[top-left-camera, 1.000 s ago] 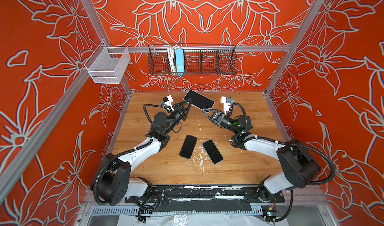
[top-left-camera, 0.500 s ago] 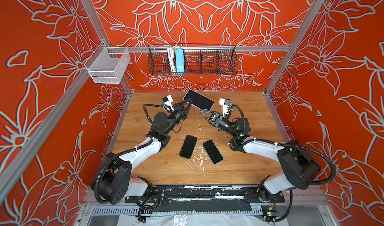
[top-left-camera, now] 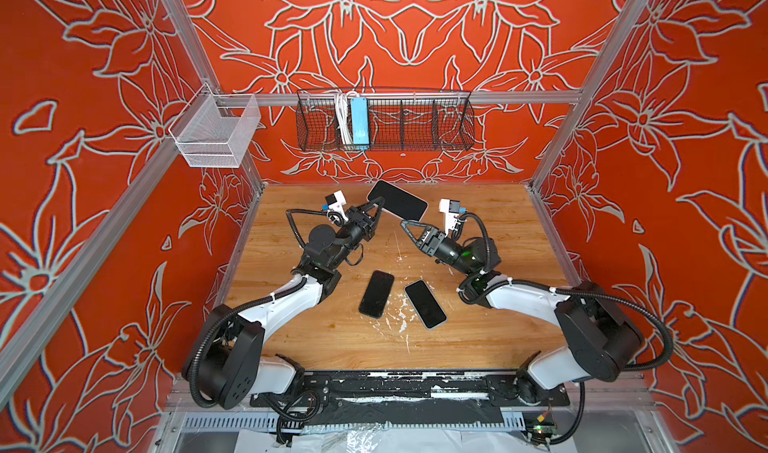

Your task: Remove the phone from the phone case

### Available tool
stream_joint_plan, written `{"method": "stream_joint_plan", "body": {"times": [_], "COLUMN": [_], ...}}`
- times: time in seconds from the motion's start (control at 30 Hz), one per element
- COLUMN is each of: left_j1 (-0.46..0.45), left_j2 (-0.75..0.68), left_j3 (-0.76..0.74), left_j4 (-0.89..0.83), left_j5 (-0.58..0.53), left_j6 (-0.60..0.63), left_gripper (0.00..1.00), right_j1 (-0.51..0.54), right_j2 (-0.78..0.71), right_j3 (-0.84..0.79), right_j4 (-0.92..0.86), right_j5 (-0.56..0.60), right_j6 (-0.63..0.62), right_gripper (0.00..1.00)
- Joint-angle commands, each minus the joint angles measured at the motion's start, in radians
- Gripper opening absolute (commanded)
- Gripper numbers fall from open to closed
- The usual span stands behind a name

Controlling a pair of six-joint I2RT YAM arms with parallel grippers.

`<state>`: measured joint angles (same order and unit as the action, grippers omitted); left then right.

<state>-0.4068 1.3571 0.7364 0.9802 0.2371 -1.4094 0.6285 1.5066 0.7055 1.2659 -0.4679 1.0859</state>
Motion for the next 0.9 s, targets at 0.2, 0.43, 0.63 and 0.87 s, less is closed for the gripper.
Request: {"method": "stream_joint_plan", "body": {"times": [0.2,0.43,0.63,0.87], "left_j1": [-0.003,-0.013,-0.036,-0.061], "left_j2": [-0.034,-0.059,-0.099,-0.183], "left_j3": [-0.009,-0.020,-0.031,-0.022], "left_j4": [0.071,0.049,-0.021,-0.185], "left_j5": [-0.004,-0.006,-0.034,-0.061], "left_j6": [0.003,-0.017,-0.077,-0.101], "left_gripper": [0.00,0.00,0.00,0.00], "right_j1": [0.007,0.007,0.005,0.005], "right_j2": [-0.010,0.007,0.001,-0.025], "right_j3": [0.032,0.035,0.060,0.091], "right_j4": [0.007,-0.005,-0.059,-0.199], "right_j5": [0.017,0.004,-0.065,-0.115], "right_j6": [-0.037,-0.080,-0.210,-0.370], "right_gripper": [0.11,0.03,0.02,0.01]}}
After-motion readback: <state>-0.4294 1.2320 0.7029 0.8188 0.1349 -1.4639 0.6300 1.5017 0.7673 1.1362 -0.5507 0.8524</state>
